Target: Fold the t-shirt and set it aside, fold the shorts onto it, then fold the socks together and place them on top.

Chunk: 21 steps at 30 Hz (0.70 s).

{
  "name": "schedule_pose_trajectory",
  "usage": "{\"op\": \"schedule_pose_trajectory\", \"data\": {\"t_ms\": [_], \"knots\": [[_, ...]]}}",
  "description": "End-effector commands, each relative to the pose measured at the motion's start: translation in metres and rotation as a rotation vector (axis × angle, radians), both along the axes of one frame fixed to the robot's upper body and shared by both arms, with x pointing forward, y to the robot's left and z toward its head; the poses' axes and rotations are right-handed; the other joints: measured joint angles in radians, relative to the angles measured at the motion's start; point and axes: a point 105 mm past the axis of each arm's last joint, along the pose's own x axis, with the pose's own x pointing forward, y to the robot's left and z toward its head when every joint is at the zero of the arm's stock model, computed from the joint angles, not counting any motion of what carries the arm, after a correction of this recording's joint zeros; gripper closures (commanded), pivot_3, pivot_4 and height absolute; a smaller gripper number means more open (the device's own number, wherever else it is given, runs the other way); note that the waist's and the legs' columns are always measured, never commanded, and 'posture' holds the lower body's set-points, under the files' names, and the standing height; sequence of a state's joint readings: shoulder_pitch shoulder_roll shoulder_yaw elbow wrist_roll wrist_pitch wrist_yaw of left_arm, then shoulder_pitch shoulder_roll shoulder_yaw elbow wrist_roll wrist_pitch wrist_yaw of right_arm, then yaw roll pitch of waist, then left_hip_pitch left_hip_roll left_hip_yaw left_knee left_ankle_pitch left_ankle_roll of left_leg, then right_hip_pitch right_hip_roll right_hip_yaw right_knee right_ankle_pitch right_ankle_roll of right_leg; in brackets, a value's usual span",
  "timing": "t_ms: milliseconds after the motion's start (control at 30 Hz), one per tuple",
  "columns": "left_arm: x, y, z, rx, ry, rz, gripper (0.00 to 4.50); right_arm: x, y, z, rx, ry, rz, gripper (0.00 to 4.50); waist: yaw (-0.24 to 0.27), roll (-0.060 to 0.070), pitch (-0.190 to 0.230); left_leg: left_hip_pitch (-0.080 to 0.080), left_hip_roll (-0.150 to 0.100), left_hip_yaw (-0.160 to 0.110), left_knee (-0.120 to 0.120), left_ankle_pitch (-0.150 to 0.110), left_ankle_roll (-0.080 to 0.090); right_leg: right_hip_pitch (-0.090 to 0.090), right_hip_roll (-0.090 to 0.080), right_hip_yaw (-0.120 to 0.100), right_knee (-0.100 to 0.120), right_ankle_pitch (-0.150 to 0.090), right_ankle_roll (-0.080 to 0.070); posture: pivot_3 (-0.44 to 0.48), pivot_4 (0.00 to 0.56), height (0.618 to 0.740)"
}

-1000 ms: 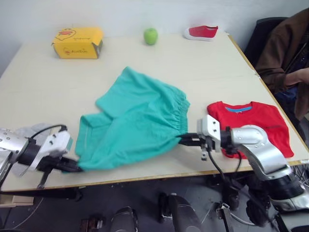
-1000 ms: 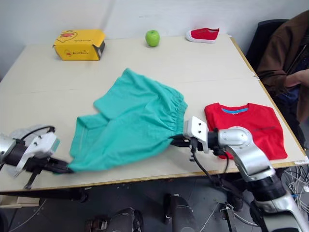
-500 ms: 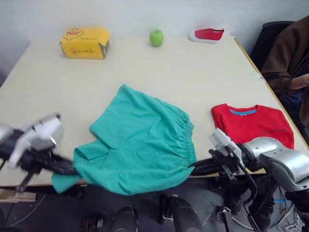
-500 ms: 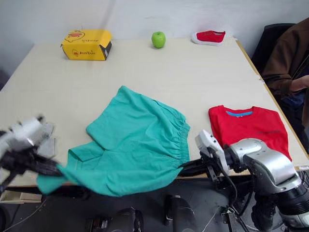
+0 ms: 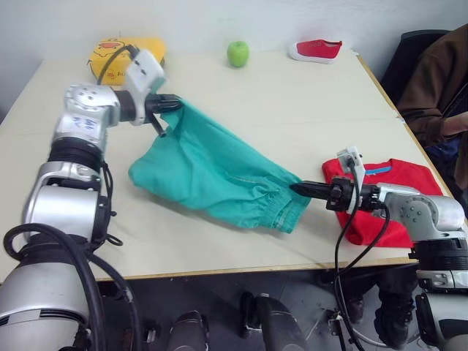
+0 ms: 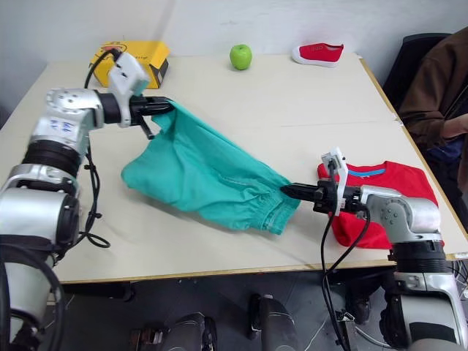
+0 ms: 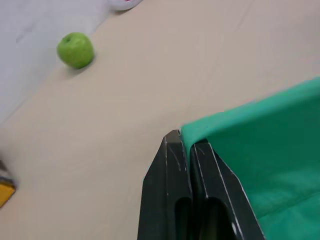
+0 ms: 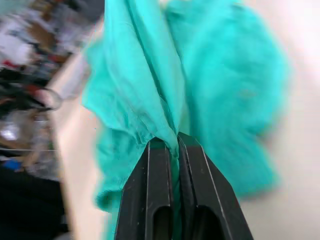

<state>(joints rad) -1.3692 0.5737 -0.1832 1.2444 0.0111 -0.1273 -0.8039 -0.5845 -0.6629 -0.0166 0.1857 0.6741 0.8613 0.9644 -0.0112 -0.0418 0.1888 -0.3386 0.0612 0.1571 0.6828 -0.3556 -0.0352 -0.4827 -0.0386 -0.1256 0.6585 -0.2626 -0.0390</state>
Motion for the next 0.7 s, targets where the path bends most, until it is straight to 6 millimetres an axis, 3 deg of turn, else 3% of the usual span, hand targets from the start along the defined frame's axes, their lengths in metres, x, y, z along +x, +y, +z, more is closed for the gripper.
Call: {"op": "schedule_pose_trajectory", "data": {"t_ms": [33, 167, 233, 333, 500, 633, 700], "knots": [[0.004, 0.004, -0.003, 0.047, -0.03, 0.046, 4.47, 0.015, 0.008, 0.004, -0.075, -0.124, -0.05, 4.5, -0.01, 0.0, 0.0, 0.0, 0.0, 0.0, 0.0, 0.001, -0.001, 0.0, 0.0, 0.0, 0.0, 0.0, 0.0, 0.0, 0.15, 0.74], [0.008, 0.002, -0.014, 0.067, -0.019, 0.081, 4.47, 0.027, 0.01, 0.005, -0.109, -0.175, -0.11, 4.5, -0.017, 0.0, 0.0, 0.001, 0.002, 0.0, 0.0, 0.003, -0.003, 0.0, 0.0, 0.001, 0.003, 0.0, -0.001, 0.0, 0.15, 0.74], [0.011, 0.004, -0.013, 0.059, -0.027, 0.119, 4.5, 0.028, 0.01, 0.006, -0.124, -0.185, -0.115, 3.93, -0.017, 0.0, 0.0, 0.002, 0.003, 0.0, 0.0, 0.003, -0.003, 0.0, 0.0, 0.001, 0.004, -0.001, -0.001, 0.0, 0.15, 0.74], [0.016, 0.009, -0.005, 0.063, -0.08, 0.185, 3.92, 0.022, 0.01, 0.023, -0.097, -0.221, -0.107, 3.07, -0.016, 0.0, 0.0, 0.002, 0.003, 0.0, 0.0, 0.003, -0.003, 0.0, 0.0, 0.001, 0.004, -0.001, -0.001, 0.0, 0.15, 0.74], [0.014, 0.021, 0.027, 0.006, -0.17, 0.22, 2.36, 0.005, 0.009, 0.04, -0.264, -0.432, -0.087, 1.32, -0.015, 0.0, 0.001, 0.002, 0.003, -0.001, -0.001, 0.003, -0.002, 0.0, -0.001, 0.001, 0.004, -0.001, -0.001, 0.0, 0.15, 0.74], [-0.001, 0.03, 0.045, -0.039, -0.194, 0.1, 1.12, -0.025, 0.025, 0.042, -0.395, -0.601, 0.028, 0.01, -0.019, 0.0, 0.001, 0.002, 0.002, 0.0, -0.002, 0.002, -0.003, 0.0, 0.0, 0.0, 0.002, -0.001, -0.001, 0.0, 0.15, 0.74], [-0.014, 0.029, 0.044, -0.047, -0.16, -0.018, 0.46, -0.042, 0.035, 0.039, -0.46, -0.675, 0.119, 0.0, -0.019, 0.0, 0.001, 0.002, 0.002, 0.0, -0.002, 0.003, -0.003, 0.0, 0.001, 0.001, 0.003, -0.001, -0.002, 0.0, 0.15, 0.74]]}}
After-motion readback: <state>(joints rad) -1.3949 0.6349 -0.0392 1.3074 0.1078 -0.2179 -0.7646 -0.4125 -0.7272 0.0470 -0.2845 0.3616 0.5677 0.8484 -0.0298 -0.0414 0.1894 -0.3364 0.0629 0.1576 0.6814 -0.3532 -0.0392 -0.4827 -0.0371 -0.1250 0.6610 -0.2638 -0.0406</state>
